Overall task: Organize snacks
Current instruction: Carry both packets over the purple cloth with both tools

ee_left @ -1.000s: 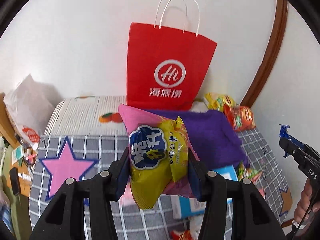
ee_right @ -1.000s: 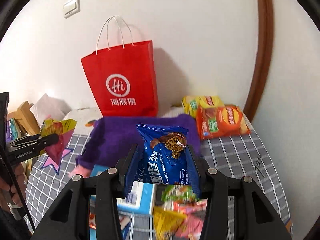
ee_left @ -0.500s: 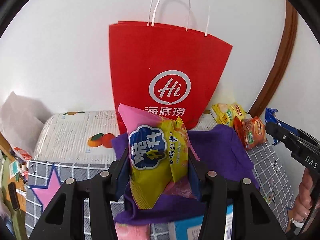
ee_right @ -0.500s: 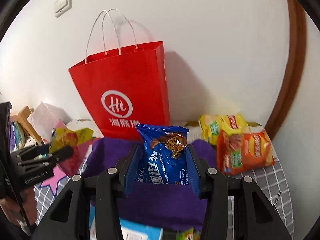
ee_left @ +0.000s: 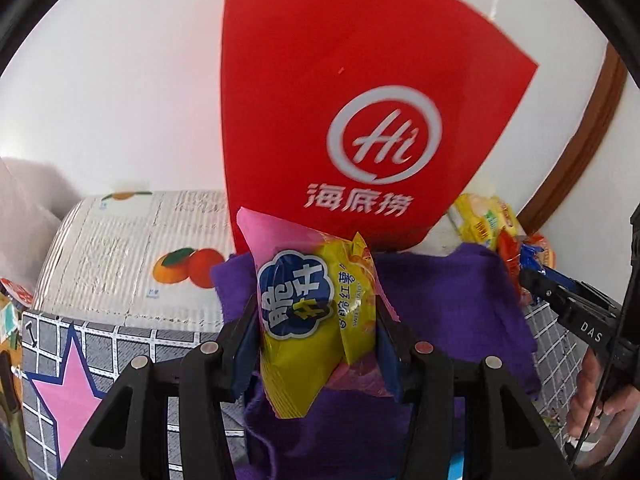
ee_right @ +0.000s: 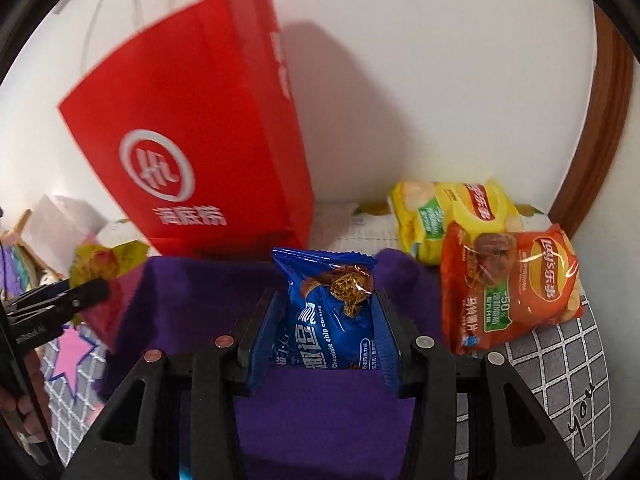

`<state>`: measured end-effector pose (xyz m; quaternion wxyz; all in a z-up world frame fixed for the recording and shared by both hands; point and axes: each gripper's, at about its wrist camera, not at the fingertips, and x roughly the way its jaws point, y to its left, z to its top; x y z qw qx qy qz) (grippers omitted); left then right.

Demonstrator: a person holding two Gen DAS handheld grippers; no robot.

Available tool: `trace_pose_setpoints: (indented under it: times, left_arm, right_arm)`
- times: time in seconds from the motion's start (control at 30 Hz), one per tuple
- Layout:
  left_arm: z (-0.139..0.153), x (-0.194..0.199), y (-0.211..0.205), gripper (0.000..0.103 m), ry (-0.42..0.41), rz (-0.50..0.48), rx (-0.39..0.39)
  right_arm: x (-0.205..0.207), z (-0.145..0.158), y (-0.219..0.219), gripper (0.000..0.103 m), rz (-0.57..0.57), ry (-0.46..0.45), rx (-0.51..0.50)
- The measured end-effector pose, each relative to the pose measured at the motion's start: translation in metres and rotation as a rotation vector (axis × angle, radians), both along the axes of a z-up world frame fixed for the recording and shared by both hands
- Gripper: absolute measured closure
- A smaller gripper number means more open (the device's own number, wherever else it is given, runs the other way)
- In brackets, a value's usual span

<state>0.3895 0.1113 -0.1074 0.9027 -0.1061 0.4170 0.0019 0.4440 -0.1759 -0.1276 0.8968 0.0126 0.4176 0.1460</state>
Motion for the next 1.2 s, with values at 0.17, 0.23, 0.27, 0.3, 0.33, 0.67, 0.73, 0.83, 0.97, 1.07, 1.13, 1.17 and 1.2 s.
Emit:
trace_pose_setpoints:
  times: [0.17,0.23,0.27,0.3,0.33,0.67,0.73,0.83,0.97,1.07,1.13,1.17,1.2]
  left_arm:
    - [-0.011,0.004,0.007,0.054,0.035,-0.019,-0.074]
    - [-0.014,0.005,0.008,0.054,0.045,-0.014,-0.085]
    - [-0.016,0.006,0.007,0.054,0.050,-0.014,-0.078]
    - [-0.018,0.007,0.006,0.054,0.053,-0.013,-0.074]
    - [-0.021,0.008,0.005,0.054,0.058,-0.011,-0.071]
    - [-0.038,0.016,-0.013,0.054,0.087,-0.042,-0.051]
    - [-0.040,0.016,-0.016,0.054,0.089,-0.046,-0.045]
    - [-0.043,0.018,-0.019,0.054,0.093,-0.048,-0.040]
    - [-0.049,0.021,-0.021,0.054,0.105,-0.047,-0.054]
    - [-0.052,0.023,-0.019,0.054,0.107,-0.043,-0.066]
    - [-0.053,0.023,-0.020,0.054,0.109,-0.043,-0.065]
    - [-0.053,0.023,-0.020,0.054,0.109,-0.044,-0.064]
    - [-0.054,0.023,-0.020,0.054,0.110,-0.046,-0.064]
  right_arm:
    - [0.013,-0.023,-0.005,0.057,0.000,0.093,-0.021]
    - [0.016,-0.031,-0.006,0.057,-0.003,0.121,-0.032]
    - [0.018,-0.034,-0.007,0.057,-0.005,0.132,-0.029]
    - [0.020,-0.038,-0.007,0.057,-0.005,0.148,-0.027]
    - [0.021,-0.041,-0.007,0.057,-0.005,0.158,-0.029]
    - [0.026,-0.061,-0.002,0.057,0.013,0.225,-0.035]
    - [0.027,-0.065,0.002,0.057,0.021,0.231,-0.046]
    - [0.027,-0.070,0.006,0.056,0.029,0.246,-0.054]
    - [0.029,-0.076,0.013,0.056,0.033,0.262,-0.067]
    - [0.031,-0.079,0.015,0.056,0.032,0.271,-0.071]
    - [0.031,-0.081,0.016,0.055,0.027,0.281,-0.075]
    - [0.032,-0.081,0.017,0.055,0.028,0.285,-0.076]
    - [0.031,-0.081,0.017,0.054,0.030,0.287,-0.077]
